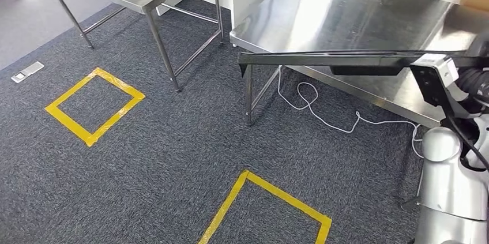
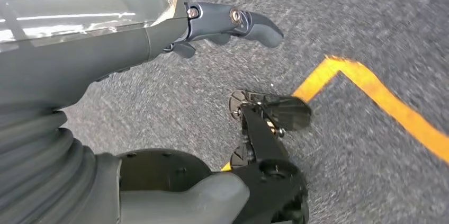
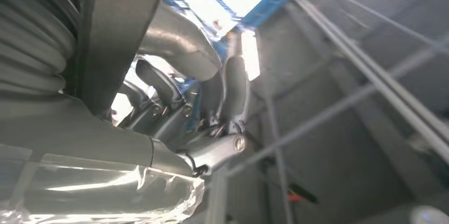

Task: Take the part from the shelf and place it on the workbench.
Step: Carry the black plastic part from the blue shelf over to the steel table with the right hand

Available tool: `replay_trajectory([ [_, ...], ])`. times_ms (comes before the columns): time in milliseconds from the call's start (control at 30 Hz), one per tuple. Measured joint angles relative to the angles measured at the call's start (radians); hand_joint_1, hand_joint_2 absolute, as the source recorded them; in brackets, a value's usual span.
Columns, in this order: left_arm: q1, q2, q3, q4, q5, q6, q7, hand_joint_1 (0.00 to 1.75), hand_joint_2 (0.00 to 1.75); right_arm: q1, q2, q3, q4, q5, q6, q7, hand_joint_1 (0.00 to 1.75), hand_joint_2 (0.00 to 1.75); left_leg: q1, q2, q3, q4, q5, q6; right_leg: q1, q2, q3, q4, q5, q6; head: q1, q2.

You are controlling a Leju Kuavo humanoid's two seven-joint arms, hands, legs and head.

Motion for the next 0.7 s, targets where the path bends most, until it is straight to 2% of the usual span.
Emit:
replay_trajectory([
  [33, 0.000, 0.000, 0.000, 0.000, -0.005, -0.001, -0.001, 0.00, 1.75, 0.029, -0.004, -0.013, -0.010, -0.005, -0.005, -0.003, 1.75, 1.75, 0.003, 0.001, 0.002, 0.000, -0.004, -0.003, -0.002, 0.011, 0.000, 0.000, 0.000, -0.009, -0.003, 0.000],
  [100, 0.000, 0.000, 0.000, 0.000, -0.011, -0.003, -0.001, 0.00, 1.75, 0.071, -0.011, -0.035, -0.026, -0.013, -0.016, -0.010, 1.75, 1.75, 0.011, -0.032, -0.010, 0.036, -0.036, -0.011, -0.007, 0.033, -0.001, 0.000, 0.002, -0.022, -0.004, 0.000],
  [167, 0.001, 0.000, -0.001, 0.000, -0.018, -0.006, -0.002, 0.00, 1.75, 0.101, -0.014, -0.052, -0.040, -0.016, -0.024, -0.013, 1.75, 1.75, 0.013, -0.084, -0.058, 0.150, -0.102, -0.014, -0.005, 0.055, -0.001, 0.000, 0.004, -0.032, -0.007, 0.000],
  [200, 0.001, 0.000, -0.001, 0.000, -0.021, -0.007, -0.002, 0.00, 1.75, 0.117, -0.015, -0.060, -0.047, -0.017, -0.026, -0.014, 1.75, 1.75, 0.013, -0.095, -0.093, 0.221, -0.134, -0.013, -0.002, 0.067, -0.001, 0.000, 0.004, -0.036, -0.007, 0.000],
  [233, 0.002, 0.000, -0.001, 0.000, -0.025, -0.008, -0.003, 0.00, 1.75, 0.133, -0.014, -0.070, -0.054, -0.017, -0.028, -0.015, 1.75, 1.75, 0.012, -0.100, -0.121, 0.275, -0.150, -0.010, 0.001, 0.079, -0.001, 0.000, 0.004, -0.037, -0.008, 0.000],
  [267, 0.002, 0.000, -0.001, 0.000, -0.029, -0.009, -0.003, 0.00, 1.75, 0.151, -0.014, -0.081, -0.063, -0.014, -0.028, -0.015, 1.75, 1.75, 0.011, -0.103, -0.135, 0.298, -0.149, -0.006, 0.005, 0.092, -0.001, 0.000, 0.005, -0.039, -0.008, 0.000],
  [300, 0.003, 0.000, -0.001, 0.000, -0.032, -0.010, -0.004, 0.00, 1.75, 0.170, -0.014, -0.094, -0.074, -0.009, -0.027, -0.015, 1.75, 1.75, 0.010, -0.106, -0.131, 0.281, -0.127, 0.002, 0.009, 0.106, -0.001, 0.000, 0.005, -0.040, -0.007, 0.000],
  [333, 0.003, 0.000, -0.002, 0.000, -0.036, -0.010, -0.005, 0.00, 1.75, 0.189, -0.014, -0.106, -0.086, -0.001, -0.025, -0.014, 1.75, 1.75, 0.007, -0.117, -0.107, 0.225, -0.091, 0.012, 0.011, 0.119, -0.001, 0.000, 0.006, -0.041, -0.007, 0.000],
  [400, 0.003, 0.002, -0.003, 0.000, -0.043, -0.012, -0.006, 0.00, 1.75, 0.230, -0.013, -0.133, -0.113, 0.016, -0.019, -0.014, 1.75, 1.75, 0.000, -0.168, -0.043, 0.087, -0.027, 0.037, 0.014, 0.141, -0.001, -0.001, 0.008, -0.042, -0.007, 0.000],
  [433, 0.003, 0.004, -0.003, 0.000, -0.045, -0.012, -0.008, 0.00, 1.75, 0.251, -0.011, -0.147, -0.124, 0.024, -0.017, -0.014, 1.75, 1.75, -0.004, -0.187, -0.021, 0.041, -0.011, 0.045, 0.014, 0.150, -0.002, -0.001, 0.010, -0.041, -0.007, 0.000],
  [467, 0.003, 0.006, -0.004, 0.000, -0.046, -0.013, -0.009, 0.00, 1.75, 0.273, -0.008, -0.162, -0.134, 0.029, -0.015, -0.014, 1.75, 1.75, -0.009, -0.197, -0.011, 0.020, -0.007, 0.049, 0.012, 0.159, -0.004, -0.002, 0.012, -0.039, -0.006, 0.000],
  [533, 0.002, 0.006, -0.004, 0.000, -0.048, -0.014, -0.011, 0.00, 1.75, 0.315, -0.003, -0.191, -0.152, 0.043, -0.014, -0.015, 1.75, 1.75, -0.015, -0.175, -0.005, 0.009, -0.003, 0.051, 0.012, 0.176, -0.008, -0.007, 0.018, -0.029, -0.007, 0.000],
  [567, 0.001, 0.006, -0.004, 0.000, -0.049, -0.015, -0.012, 0.00, 1.75, 0.334, 0.000, -0.204, -0.160, 0.055, -0.014, -0.016, 1.75, 1.75, -0.013, -0.164, -0.001, -0.002, 0.004, 0.052, 0.013, 0.170, -0.013, -0.004, 0.018, -0.025, -0.007, 0.000],
  [600, 0.001, 0.007, -0.004, 0.000, -0.051, -0.017, -0.012, 0.00, 1.75, 0.347, 0.002, -0.217, -0.166, 0.069, -0.015, -0.017, 1.75, 1.75, -0.011, -0.153, 0.003, -0.014, 0.012, 0.054, 0.015, 0.151, -0.023, 0.010, 0.009, -0.026, -0.006, 0.000],
  [633, 0.001, 0.007, -0.004, 0.000, -0.052, -0.018, -0.013, 0.00, 1.75, 0.355, 0.005, -0.227, -0.169, 0.085, -0.015, -0.019, 1.75, 1.75, -0.009, -0.142, 0.006, -0.025, 0.020, 0.056, 0.018, 0.124, -0.041, 0.044, -0.011, -0.029, -0.003, 0.000],
  [667, 0.002, 0.007, -0.004, 0.000, -0.053, -0.018, -0.013, 0.00, 1.75, 0.361, 0.009, -0.234, -0.170, 0.100, -0.016, -0.019, 1.75, 1.75, -0.008, -0.130, 0.006, -0.031, 0.024, 0.057, 0.016, 0.095, -0.067, 0.098, -0.039, -0.034, -0.001, 0.000],
  [700, 0.003, 0.007, -0.004, 0.000, -0.054, -0.019, -0.013, 0.00, 1.75, 0.364, 0.013, -0.239, -0.171, 0.114, -0.017, -0.019, 1.75, 1.75, -0.008, -0.119, 0.004, -0.032, 0.026, 0.058, 0.014, 0.077, -0.096, 0.163, -0.070, -0.035, 0.002, 0.000],
])
